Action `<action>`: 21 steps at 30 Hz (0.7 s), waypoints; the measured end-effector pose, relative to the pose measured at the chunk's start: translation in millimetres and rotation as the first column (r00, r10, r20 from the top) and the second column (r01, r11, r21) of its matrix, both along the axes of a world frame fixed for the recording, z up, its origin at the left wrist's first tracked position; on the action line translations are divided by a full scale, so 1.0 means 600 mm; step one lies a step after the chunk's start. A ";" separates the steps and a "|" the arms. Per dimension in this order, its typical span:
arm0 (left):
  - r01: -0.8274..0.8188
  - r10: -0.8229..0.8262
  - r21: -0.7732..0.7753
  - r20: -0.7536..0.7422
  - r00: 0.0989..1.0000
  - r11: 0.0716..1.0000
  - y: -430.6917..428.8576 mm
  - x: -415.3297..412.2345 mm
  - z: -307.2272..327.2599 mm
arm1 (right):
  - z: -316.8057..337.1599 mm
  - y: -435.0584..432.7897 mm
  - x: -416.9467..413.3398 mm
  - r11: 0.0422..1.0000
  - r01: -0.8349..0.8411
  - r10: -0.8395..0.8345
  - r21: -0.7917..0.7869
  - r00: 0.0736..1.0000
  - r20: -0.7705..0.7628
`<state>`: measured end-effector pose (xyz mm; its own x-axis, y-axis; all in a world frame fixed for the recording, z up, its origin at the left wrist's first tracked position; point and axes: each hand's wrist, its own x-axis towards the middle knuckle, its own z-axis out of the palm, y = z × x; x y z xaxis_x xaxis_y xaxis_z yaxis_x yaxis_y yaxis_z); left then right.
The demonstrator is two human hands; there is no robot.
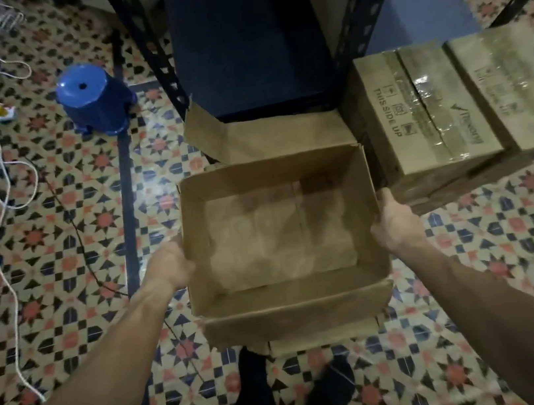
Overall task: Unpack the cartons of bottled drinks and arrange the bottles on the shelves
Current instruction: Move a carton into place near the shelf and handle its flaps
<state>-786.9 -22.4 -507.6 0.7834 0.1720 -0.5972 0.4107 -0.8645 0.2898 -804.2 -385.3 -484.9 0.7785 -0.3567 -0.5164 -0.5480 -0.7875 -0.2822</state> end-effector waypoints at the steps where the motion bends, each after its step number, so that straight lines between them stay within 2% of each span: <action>1: -0.012 0.012 0.021 0.013 1.000 1.000 -0.001 0.001 -0.013 | -0.011 0.000 0.000 1.000 -0.020 0.020 -0.013 1.000 0.010; 5: -0.045 0.044 0.143 0.010 0.999 0.989 -0.006 0.019 -0.028 | -0.043 0.000 0.008 0.997 -0.033 0.040 -0.066 0.994 0.098; 8: -0.027 0.036 0.120 -0.074 0.997 0.992 -0.017 0.052 -0.016 | -0.056 0.003 0.015 0.996 -0.014 0.026 -0.091 0.990 0.136; 10: -0.082 0.083 0.011 -0.040 0.996 0.997 -0.030 0.081 0.001 | -0.062 0.000 0.015 0.997 -0.006 0.019 -0.082 0.987 0.159; 14: -0.183 0.249 -0.244 0.279 0.927 0.952 -0.052 0.149 0.036 | -0.071 -0.002 0.022 0.998 -0.028 0.037 -0.060 0.985 0.167; 16: -0.181 0.303 -0.328 0.374 0.877 0.927 -0.065 0.191 0.048 | -0.073 -0.003 0.028 0.997 -0.020 0.030 -0.072 0.989 0.142; 17: -0.195 0.355 -0.397 0.384 0.852 0.897 -0.071 0.213 0.053 | -0.072 -0.002 0.029 0.997 -0.015 0.024 -0.076 0.991 0.128; 19: -0.255 0.513 -0.611 0.293 0.807 0.750 -0.081 0.252 0.061 | -0.072 -0.001 0.032 0.996 -0.016 0.026 -0.085 0.993 0.118; 20: -0.284 0.565 -0.671 0.243 0.789 0.685 -0.083 0.264 0.061 | -0.070 -0.001 0.035 0.995 -0.021 0.032 -0.095 0.993 0.113; 21: -0.277 0.564 -0.684 0.235 0.792 0.674 -0.084 0.269 0.061 | -0.069 -0.001 0.037 0.994 -0.026 0.037 -0.107 0.994 0.101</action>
